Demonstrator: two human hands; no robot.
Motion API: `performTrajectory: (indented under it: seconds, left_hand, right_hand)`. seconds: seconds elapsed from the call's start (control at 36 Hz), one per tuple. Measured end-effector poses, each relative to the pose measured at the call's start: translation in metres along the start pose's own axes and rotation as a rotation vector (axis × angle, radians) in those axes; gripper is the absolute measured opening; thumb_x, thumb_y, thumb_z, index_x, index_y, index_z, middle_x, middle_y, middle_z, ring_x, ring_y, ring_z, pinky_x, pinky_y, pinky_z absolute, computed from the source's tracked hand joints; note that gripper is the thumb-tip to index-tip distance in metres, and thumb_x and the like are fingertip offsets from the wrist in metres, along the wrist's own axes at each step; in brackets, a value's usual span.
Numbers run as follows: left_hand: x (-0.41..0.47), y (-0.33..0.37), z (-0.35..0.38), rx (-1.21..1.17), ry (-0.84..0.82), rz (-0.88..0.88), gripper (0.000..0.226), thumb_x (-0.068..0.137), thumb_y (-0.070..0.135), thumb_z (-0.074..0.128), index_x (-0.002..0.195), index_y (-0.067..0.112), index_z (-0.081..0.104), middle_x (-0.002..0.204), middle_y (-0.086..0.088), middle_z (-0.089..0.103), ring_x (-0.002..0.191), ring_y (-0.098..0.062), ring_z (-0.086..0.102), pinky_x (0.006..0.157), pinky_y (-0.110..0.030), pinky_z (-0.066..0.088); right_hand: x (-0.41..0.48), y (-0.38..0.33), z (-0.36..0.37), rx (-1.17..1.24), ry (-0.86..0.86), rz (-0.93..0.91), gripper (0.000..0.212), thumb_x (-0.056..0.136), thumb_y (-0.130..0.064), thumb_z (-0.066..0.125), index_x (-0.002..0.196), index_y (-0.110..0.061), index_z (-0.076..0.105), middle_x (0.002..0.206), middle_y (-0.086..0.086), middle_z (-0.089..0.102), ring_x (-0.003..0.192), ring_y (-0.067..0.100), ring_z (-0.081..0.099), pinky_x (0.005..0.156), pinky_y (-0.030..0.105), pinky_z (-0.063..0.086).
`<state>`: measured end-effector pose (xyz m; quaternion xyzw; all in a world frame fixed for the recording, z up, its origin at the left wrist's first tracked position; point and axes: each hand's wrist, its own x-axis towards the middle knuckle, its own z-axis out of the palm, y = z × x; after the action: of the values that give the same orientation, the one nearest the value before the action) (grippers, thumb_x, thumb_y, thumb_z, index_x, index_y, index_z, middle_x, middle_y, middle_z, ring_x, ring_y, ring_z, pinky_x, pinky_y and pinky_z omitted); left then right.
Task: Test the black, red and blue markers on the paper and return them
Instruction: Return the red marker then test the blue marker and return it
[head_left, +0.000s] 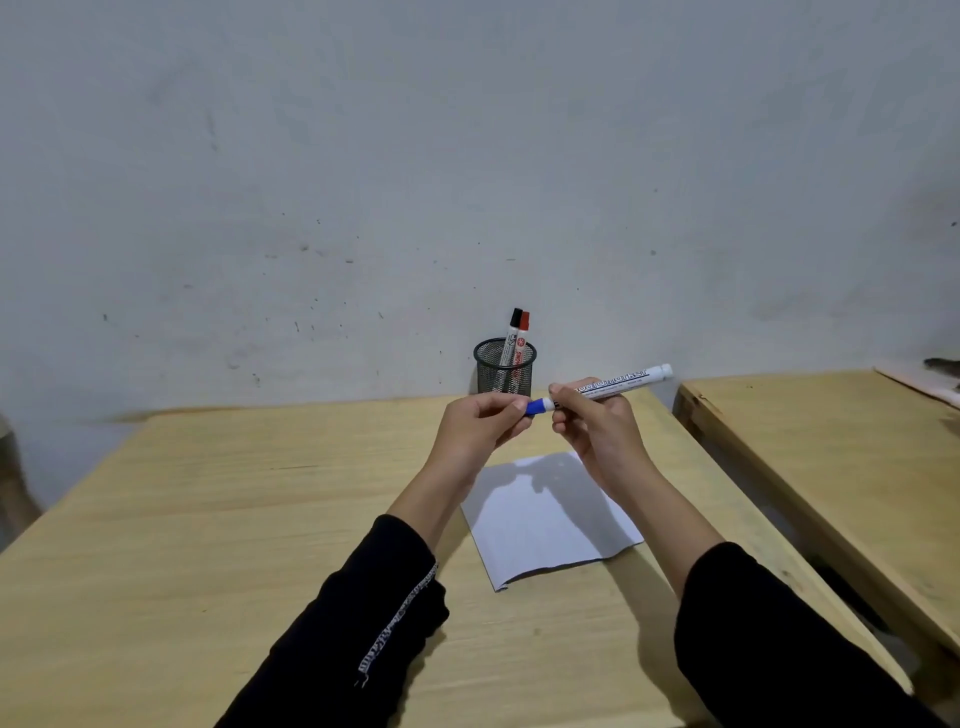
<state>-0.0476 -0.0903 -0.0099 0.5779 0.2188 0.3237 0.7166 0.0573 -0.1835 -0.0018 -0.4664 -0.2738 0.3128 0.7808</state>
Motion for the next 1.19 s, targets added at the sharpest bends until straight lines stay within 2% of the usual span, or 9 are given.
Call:
performTrajectory:
  seconds: [0.14,0.25,0.39,0.53,0.67,0.86,0.97,1.08,1.19]
  left_hand:
    - [0.003,0.005,-0.003,0.083,0.03,0.032,0.011,0.089,0.005,0.059,0.089,0.004,0.069,0.082,-0.009,0.069,0.067,-0.003,0.067,0.076,-0.012,0.055]
    - [0.006,0.013,-0.004,0.098,0.048,0.068,0.011,0.089,0.007,0.06,0.088,0.007,0.07,0.089,-0.013,0.07,0.08,-0.014,0.067,0.09,-0.023,0.052]
    - [0.016,0.017,-0.018,0.025,0.098,0.084,0.011,0.089,0.006,0.06,0.095,0.004,0.069,0.092,-0.012,0.071,0.079,-0.011,0.068,0.079,-0.013,0.055]
    - [0.028,0.021,-0.021,0.023,0.144,0.118,0.01,0.089,0.003,0.058,0.092,0.004,0.068,0.091,-0.013,0.066,0.079,-0.013,0.064,0.076,-0.012,0.055]
    - [0.042,0.026,-0.013,0.09,0.189,0.153,0.012,0.088,0.004,0.059,0.09,0.009,0.069,0.096,-0.014,0.067,0.082,-0.019,0.063,0.088,-0.029,0.052]
    - [0.059,0.039,0.004,0.201,0.118,0.262,0.012,0.086,0.01,0.063,0.085,0.02,0.07,0.083,0.001,0.071,0.081,-0.011,0.066,0.087,-0.027,0.053]
    - [0.079,0.039,-0.002,0.263,0.169,0.304,0.009,0.088,0.015,0.061,0.091,0.014,0.07,0.087,-0.002,0.069,0.085,-0.014,0.063,0.086,-0.026,0.051]
    - [0.098,0.021,-0.024,0.59,0.257,0.291,0.027,0.086,0.022,0.064,0.109,0.007,0.066,0.109,-0.006,0.068,0.094,-0.011,0.06,0.079,-0.007,0.044]
    - [0.115,-0.012,-0.042,0.725,0.182,0.103,0.071,0.077,0.033,0.074,0.135,0.003,0.045,0.139,-0.012,0.049,0.126,-0.022,0.048,0.106,-0.033,0.039]
  right_hand:
    - [0.004,-0.007,0.003,-0.073,-0.091,0.035,0.013,0.088,-0.005,0.059,0.075,-0.009,0.058,0.053,-0.004,0.06,0.049,0.005,0.057,0.054,0.014,0.052]
    - [0.008,-0.017,0.002,-0.148,-0.128,0.0,0.014,0.088,-0.008,0.06,0.075,-0.013,0.059,0.057,-0.008,0.063,0.056,0.004,0.059,0.059,0.015,0.051]
    - [0.017,-0.024,-0.016,-0.083,-0.056,-0.026,0.006,0.085,-0.007,0.062,0.08,-0.01,0.063,0.068,-0.002,0.062,0.064,0.008,0.058,0.063,0.016,0.051]
    - [0.022,-0.021,-0.031,-0.369,-0.131,-0.082,0.008,0.077,-0.005,0.07,0.084,-0.008,0.073,0.072,0.005,0.069,0.072,0.015,0.064,0.073,0.021,0.054]
    - [0.028,-0.015,-0.027,-0.638,-0.17,-0.096,0.017,0.074,0.001,0.073,0.091,-0.001,0.07,0.075,0.013,0.063,0.054,0.003,0.059,0.048,0.009,0.04]
    - [0.05,-0.004,-0.011,-0.986,-0.288,-0.145,0.023,0.073,-0.005,0.07,0.089,-0.018,0.061,0.082,0.003,0.06,0.064,0.018,0.058,0.071,0.036,0.052]
    - [0.07,-0.007,-0.006,-0.978,-0.204,-0.227,0.019,0.075,-0.004,0.066,0.085,-0.017,0.056,0.088,0.004,0.061,0.062,0.018,0.056,0.061,0.018,0.045]
    - [0.099,-0.014,-0.006,-0.887,-0.059,-0.308,0.022,0.079,-0.004,0.065,0.088,-0.017,0.05,0.086,0.0,0.059,0.066,0.009,0.059,0.059,0.011,0.044]
    - [0.126,-0.017,-0.006,-0.75,0.05,-0.327,0.022,0.081,-0.007,0.064,0.096,-0.013,0.049,0.094,0.006,0.062,0.086,0.017,0.062,0.082,0.034,0.051]
